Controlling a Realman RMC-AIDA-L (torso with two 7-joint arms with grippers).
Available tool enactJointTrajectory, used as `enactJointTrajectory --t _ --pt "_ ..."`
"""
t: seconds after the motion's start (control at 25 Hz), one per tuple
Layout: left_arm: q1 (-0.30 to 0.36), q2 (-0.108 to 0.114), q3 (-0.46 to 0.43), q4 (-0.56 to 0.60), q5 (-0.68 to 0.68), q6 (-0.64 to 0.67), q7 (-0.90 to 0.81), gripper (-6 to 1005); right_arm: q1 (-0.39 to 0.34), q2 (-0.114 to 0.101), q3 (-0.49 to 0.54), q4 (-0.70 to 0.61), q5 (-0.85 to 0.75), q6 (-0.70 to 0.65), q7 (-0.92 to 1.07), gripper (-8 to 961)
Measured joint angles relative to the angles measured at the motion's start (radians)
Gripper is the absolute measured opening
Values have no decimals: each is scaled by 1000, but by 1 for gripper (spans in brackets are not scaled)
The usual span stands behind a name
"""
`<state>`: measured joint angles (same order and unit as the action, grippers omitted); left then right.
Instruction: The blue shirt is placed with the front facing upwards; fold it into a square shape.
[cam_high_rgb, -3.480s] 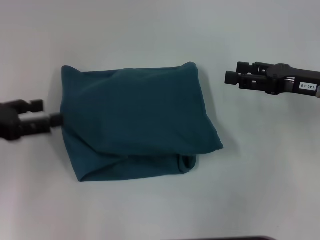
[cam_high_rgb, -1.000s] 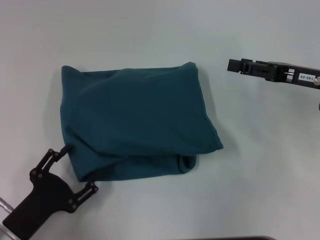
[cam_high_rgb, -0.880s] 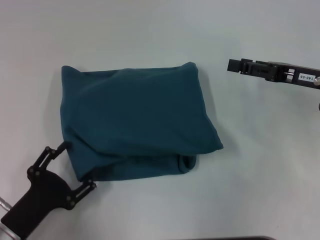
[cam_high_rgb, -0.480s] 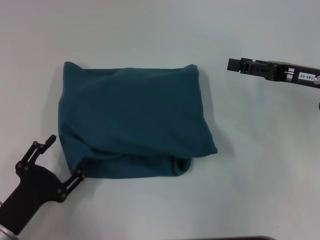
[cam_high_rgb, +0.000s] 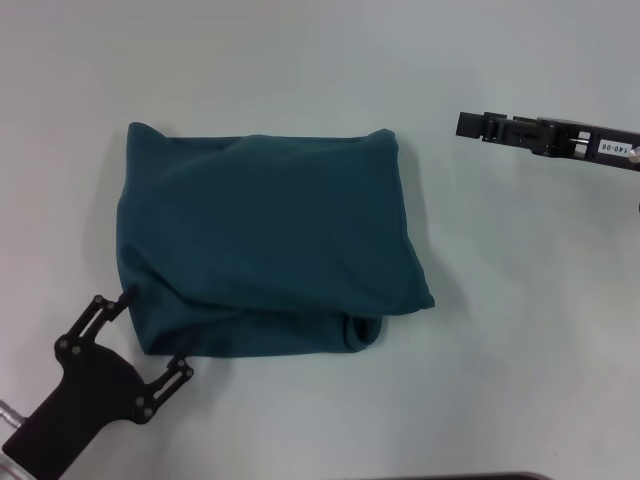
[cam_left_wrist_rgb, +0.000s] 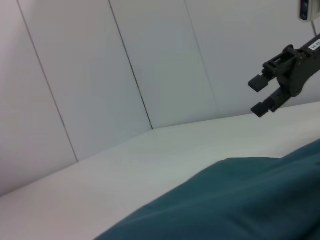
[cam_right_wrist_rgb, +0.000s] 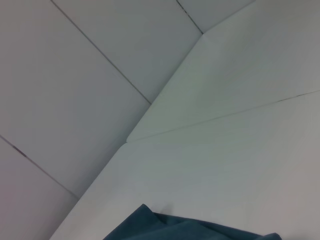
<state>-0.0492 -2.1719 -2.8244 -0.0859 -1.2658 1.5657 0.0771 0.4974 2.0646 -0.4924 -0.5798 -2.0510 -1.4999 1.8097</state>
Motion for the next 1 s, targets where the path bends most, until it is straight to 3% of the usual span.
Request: enactJointTrajectory --t 0.72,0.88,1.0 --pt "-19 2 -1 -2 -4 -53 -4 652 -7 -3 0 0 0 0 13 852" --pt "-25 9 25 -41 11 -16 -123 642 -7 -4 0 0 -1 1 13 852" --pt "-26 5 22 -79 9 -15 -193 537 -5 -5 0 0 -1 1 13 852"
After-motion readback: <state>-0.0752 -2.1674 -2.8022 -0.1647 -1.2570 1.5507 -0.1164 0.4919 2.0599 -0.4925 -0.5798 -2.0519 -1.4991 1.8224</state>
